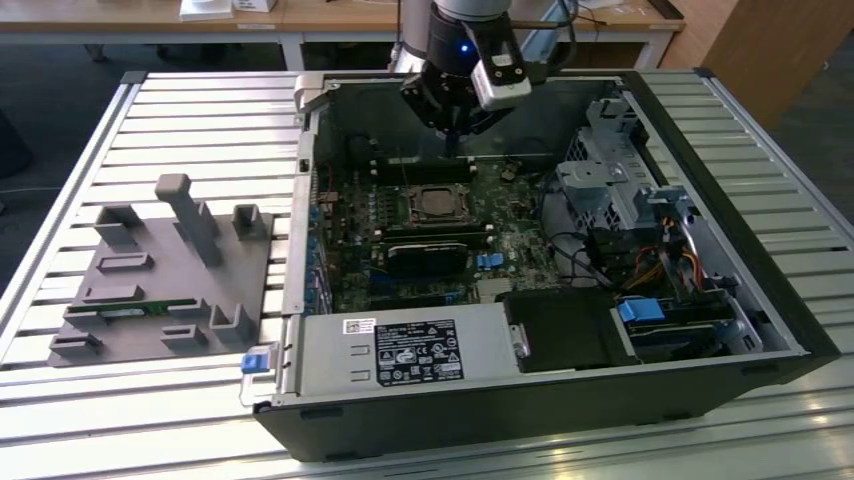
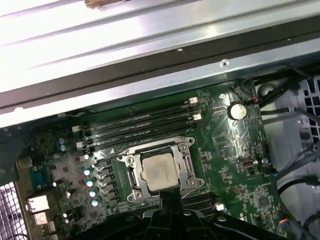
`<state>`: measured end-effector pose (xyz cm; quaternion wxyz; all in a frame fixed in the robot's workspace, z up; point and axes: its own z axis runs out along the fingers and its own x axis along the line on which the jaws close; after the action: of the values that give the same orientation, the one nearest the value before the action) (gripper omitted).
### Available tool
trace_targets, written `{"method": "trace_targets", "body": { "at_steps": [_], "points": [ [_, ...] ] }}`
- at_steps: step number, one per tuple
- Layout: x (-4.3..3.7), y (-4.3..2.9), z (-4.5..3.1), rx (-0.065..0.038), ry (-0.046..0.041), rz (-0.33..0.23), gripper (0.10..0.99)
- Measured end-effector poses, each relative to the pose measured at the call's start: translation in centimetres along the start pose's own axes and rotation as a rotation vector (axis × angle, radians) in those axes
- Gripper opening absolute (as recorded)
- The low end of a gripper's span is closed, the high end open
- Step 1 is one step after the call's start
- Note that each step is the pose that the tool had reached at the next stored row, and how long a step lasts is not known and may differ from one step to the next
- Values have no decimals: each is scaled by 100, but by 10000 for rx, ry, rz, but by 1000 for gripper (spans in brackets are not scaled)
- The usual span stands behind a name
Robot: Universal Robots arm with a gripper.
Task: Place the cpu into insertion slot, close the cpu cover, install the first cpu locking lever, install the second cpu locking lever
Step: 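Install the first cpu locking lever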
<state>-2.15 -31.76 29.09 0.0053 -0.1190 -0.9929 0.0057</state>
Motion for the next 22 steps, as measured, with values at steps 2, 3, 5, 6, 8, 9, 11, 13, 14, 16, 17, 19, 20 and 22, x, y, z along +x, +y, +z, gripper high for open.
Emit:
{"method": "trace_targets", "body": {
  "at_steps": [2,3,5,6,8,9,11,13,14,16,17,19,20,22],
  "points": [
    [0,0,2,4,-7,-359,118],
    [0,0,3,5,-10,-540,118],
    [0,0,5,8,-18,-910,118],
    [0,0,6,9,-22,-1087,118],
    [0,0,8,11,-29,-1372,118],
    [0,0,8,12,-31,-1455,118],
    [2,-1,8,12,-35,-1595,118],
    [2,-1,9,14,-40,-1791,118],
    [3,-1,10,14,-45,-1894,118],
    [15,-4,12,11,-57,-2002,118],
    [37,-9,15,8,-69,-2011,118],
    [92,-22,20,5,-105,-2010,118],
    [111,-27,25,4,-118,-2011,118],
    [139,-33,41,0,-150,-2019,118]
  ]
}}
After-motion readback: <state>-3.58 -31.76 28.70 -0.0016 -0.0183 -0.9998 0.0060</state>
